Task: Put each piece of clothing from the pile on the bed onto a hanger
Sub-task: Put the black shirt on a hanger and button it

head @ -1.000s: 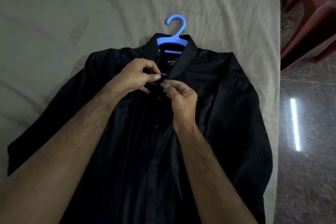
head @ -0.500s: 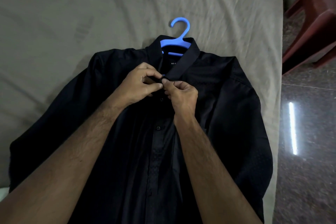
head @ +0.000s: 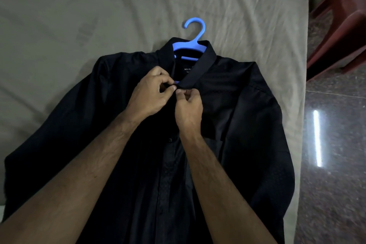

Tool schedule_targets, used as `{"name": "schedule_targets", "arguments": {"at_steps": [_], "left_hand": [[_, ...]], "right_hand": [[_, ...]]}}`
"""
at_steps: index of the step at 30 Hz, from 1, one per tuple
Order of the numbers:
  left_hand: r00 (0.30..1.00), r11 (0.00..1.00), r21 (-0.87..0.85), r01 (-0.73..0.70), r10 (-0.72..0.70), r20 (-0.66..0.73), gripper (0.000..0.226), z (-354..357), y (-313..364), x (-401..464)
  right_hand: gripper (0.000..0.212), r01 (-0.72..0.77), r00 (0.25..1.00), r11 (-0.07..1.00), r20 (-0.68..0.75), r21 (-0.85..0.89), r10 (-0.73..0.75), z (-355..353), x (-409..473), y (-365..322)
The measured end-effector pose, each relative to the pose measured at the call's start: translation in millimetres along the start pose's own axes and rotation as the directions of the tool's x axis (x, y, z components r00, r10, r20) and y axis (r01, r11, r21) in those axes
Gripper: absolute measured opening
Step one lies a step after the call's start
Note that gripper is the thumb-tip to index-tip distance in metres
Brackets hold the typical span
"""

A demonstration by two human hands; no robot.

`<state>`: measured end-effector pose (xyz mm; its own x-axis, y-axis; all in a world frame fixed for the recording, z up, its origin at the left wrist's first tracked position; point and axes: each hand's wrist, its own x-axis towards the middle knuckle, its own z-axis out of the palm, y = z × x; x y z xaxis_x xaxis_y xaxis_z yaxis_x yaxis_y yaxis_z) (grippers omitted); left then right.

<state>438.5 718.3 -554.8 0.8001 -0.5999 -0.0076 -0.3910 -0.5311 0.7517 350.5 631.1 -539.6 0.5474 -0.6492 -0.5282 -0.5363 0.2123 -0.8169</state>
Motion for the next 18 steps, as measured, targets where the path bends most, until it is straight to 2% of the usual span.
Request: {"name": "schedule_targets", "arguments": {"at_steps": [3, 6, 11, 13, 15, 16, 18], "left_hand": [[0.999, 0.998, 0.045, -0.037, 0.035, 0.037, 0.004, 0, -1, 1], [0.995, 0.994, 0.086, -0.065, 0.058, 0.079, 0.005, -2, -2, 3], [0.992, 0.997, 0.069, -0.045, 0.037, 0.118, 0.009, -3, -3, 6], [0.994, 0.996, 0.083, -0.028, 0.019, 0.108, 0.01, 0, -3, 5], [0.996, 0.995, 0.1, -0.015, 0.006, 0.084, 0.012, 2, -3, 4], [0.997, 0.995, 0.098, 0.0, -0.007, 0.071, 0.012, 3, -3, 4], [0.998, 0.996, 0.082, 0.036, -0.041, 0.054, 0.013, 4, -5, 5]], "right_hand": [[0.019, 0.066, 0.997, 0.995, -0.025, -0.071, -0.068, 8, -3, 1], [0.028, 0.098, 0.995, 0.987, -0.011, -0.128, -0.1, 12, -2, 0], [0.015, 0.107, 0.993, 0.988, 0.062, -0.115, -0.1, 2, 4, 1], [0.014, 0.013, 0.997, 0.999, 0.075, 0.051, -0.016, -10, 8, 1], [0.023, -0.13, 0.989, 0.93, 0.109, 0.345, 0.098, -31, 10, -5], [0.026, -0.143, 0.988, 0.9, 0.109, 0.412, 0.107, -47, 13, -7], [0.027, -0.013, 0.998, 0.933, 0.058, 0.361, -0.009, -81, 17, -11]]}}
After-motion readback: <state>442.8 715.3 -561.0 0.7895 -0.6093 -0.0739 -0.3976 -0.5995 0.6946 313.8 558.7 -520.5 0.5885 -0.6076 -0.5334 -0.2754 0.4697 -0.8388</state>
